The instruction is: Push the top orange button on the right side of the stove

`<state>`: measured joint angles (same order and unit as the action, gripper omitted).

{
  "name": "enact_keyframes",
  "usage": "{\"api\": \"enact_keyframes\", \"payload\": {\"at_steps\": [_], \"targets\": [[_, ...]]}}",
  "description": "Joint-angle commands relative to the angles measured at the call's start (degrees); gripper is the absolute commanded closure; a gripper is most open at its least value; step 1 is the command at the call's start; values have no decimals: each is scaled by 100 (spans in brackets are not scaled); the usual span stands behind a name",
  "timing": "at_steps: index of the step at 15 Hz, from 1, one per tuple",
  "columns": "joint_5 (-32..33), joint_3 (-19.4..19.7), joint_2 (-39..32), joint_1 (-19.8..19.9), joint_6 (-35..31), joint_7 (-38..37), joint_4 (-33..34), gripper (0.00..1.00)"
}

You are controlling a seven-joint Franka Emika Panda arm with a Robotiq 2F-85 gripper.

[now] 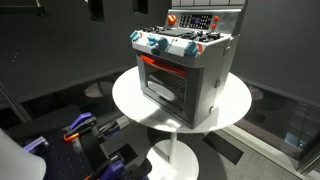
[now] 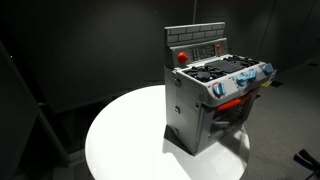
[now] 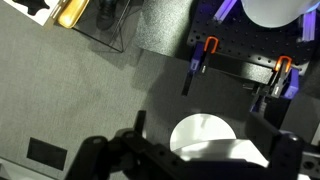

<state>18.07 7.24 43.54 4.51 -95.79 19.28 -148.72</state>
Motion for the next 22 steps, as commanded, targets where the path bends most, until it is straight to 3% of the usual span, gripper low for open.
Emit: {"api": "enact_keyframes", "payload": {"at_steps": [1, 14, 18, 22], "targets": [[-152, 105, -310, -138, -365, -253, 250, 0], [-1112, 5, -1940, -247, -2928, -742, 1186, 0], [-1280, -45, -2738, -212, -3439, -871, 1746, 0], [-1361, -97, -3591, -170, -3479, -1120, 2533, 0]]}}
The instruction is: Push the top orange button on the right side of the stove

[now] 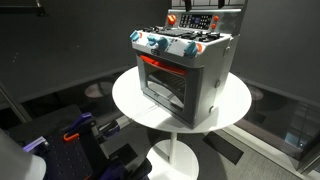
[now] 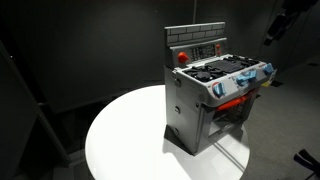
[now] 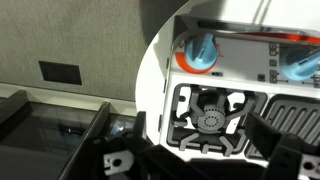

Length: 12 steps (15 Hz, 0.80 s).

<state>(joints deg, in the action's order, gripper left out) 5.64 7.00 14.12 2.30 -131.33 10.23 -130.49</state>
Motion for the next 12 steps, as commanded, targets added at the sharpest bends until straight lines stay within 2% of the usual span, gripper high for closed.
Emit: {"api": "enact_keyframes", "payload": {"at_steps": [1, 6, 7, 8, 12], "targets": [[-119, -86, -823, 56, 109, -268, 899, 0], [0, -150, -1462, 72, 189, -615, 1628, 0], [17, -152, -1478, 76, 186, -667, 1641, 0], [-14, -152, -1323, 74, 24, -484, 1354, 0], [-12, -160, -1389, 73, 21, -499, 1373, 0]]}}
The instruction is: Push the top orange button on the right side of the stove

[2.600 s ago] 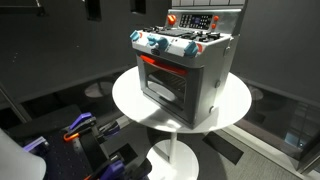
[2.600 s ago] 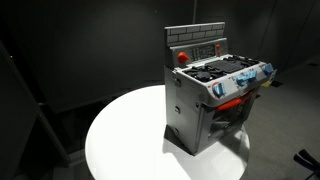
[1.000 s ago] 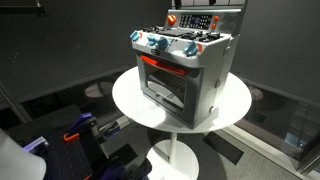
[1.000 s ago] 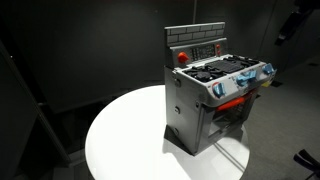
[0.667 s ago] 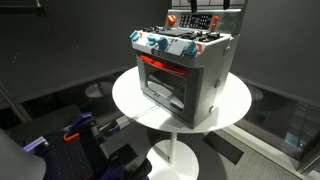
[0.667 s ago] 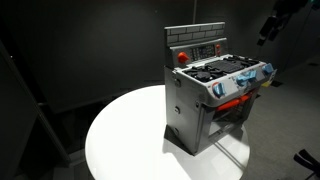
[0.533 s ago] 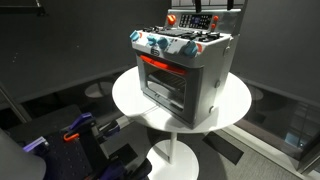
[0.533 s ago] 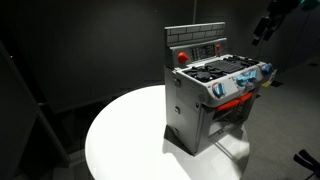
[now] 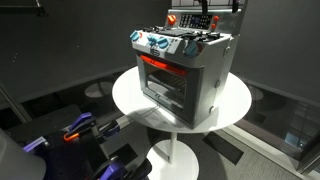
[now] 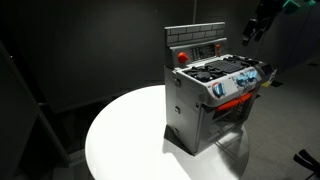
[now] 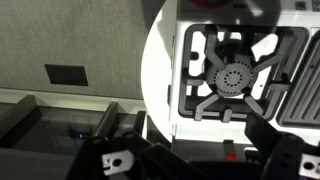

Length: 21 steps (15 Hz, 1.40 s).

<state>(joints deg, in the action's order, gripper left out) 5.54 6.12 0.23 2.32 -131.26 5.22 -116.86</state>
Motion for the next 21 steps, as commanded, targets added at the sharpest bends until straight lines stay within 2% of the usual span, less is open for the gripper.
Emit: {"api": "enact_keyframes", "payload": {"at_steps": [1, 10, 21], "targets": [[-2, -71, 2, 71, 14, 1, 10, 0], [-31, -89, -513, 64, -639, -464, 303, 0], [5, -200, -1105, 0, -752, -790, 941, 0]]}}
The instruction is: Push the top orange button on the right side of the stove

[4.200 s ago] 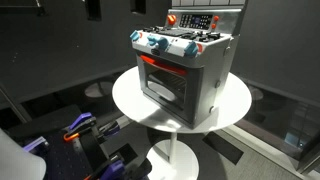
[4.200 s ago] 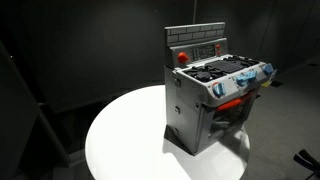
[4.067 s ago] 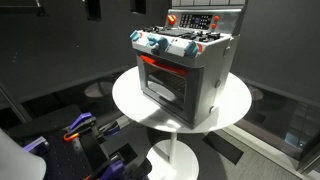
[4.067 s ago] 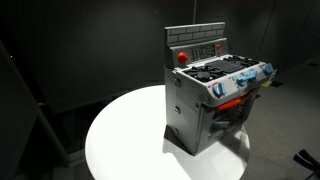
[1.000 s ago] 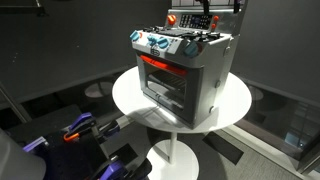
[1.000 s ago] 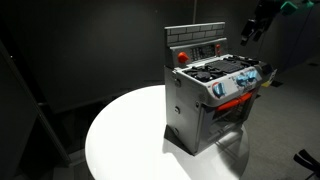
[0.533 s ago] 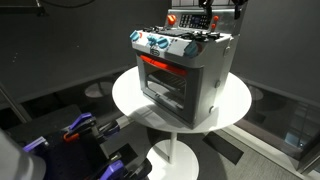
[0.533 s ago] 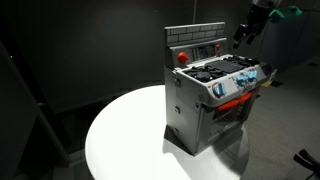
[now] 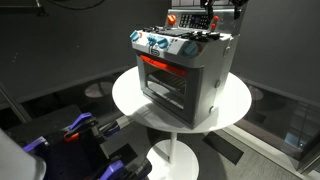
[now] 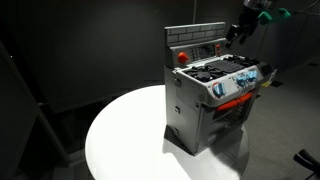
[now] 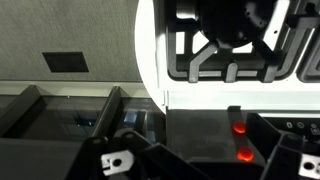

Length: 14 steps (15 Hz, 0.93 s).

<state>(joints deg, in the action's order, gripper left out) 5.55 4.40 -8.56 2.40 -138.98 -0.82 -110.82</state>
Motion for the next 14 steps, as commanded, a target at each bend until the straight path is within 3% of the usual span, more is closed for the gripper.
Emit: {"api": "enact_keyframes", "payload": {"at_steps": [1, 14], "targets": [[-8, -35, -280, -12, 34, -195, 400, 0], [24, -24, -921, -73, 27, -380, 1144, 0]]}}
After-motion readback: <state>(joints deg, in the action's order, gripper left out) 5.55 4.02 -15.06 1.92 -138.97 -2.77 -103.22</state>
